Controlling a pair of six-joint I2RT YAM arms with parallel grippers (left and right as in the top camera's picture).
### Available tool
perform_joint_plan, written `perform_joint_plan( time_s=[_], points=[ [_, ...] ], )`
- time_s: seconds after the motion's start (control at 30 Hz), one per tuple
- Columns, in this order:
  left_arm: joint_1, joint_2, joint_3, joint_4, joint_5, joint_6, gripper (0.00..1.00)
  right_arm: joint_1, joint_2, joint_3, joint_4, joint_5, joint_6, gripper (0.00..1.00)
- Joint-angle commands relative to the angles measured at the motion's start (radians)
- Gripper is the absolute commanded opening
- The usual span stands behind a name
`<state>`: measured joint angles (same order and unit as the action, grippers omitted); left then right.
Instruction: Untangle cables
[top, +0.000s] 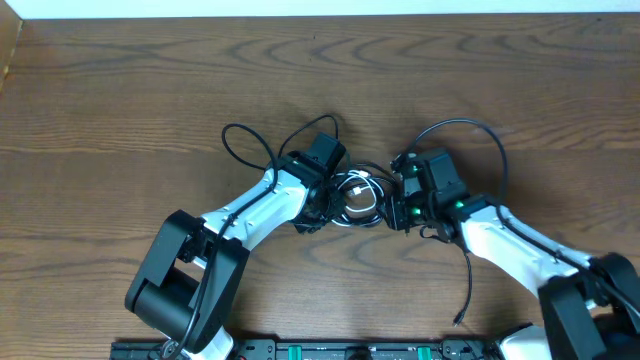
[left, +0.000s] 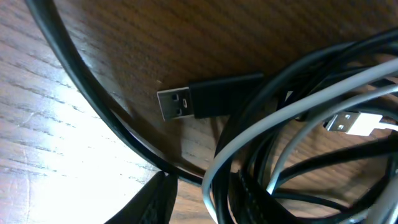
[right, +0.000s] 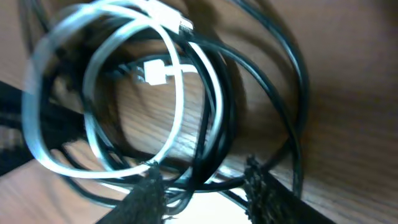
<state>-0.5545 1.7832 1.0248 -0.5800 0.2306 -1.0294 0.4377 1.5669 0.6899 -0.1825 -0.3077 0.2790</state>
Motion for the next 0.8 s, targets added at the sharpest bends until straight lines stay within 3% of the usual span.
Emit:
perform_joint_plan(
  time_s=[0.0,0.1,0.27,0.4,0.5,0.67,0.77],
  points=[
    [-0.001,-0.01,0.006,-0.006,-0.013,0.015,0.28,0.005,0.002,0.0,0.019,0.024,-0.095,0.4],
    [-0.001,-0.01,0.006,-0.006,-0.013,0.016,0.21,0.006,0.011,0.0,0.068,0.026,-0.109,0.41],
    [-0.002,-0.01,0.006,-0.006,-0.002,0.016,0.19,0.006,0.085,0.001,0.174,-0.007,-0.063,0.37],
    [-0.002,-0.01,0.006,-0.002,0.001,0.016,0.19,0.005,0.088,0.009,0.175,-0.013,-0.063,0.35],
    [-0.002,-0.01,0.006,0.061,0.089,0.016,0.19,0.003,0.11,0.01,0.176,-0.011,-0.055,0.34],
    [-0.002,-0.01,0.006,0.096,0.145,0.016,0.12,-0.024,0.124,0.017,0.158,-0.004,-0.055,0.28],
    [-0.002,-0.01,0.006,0.097,0.153,0.015,0.08,-0.031,0.141,0.017,0.09,0.14,-0.048,0.25]
  ],
)
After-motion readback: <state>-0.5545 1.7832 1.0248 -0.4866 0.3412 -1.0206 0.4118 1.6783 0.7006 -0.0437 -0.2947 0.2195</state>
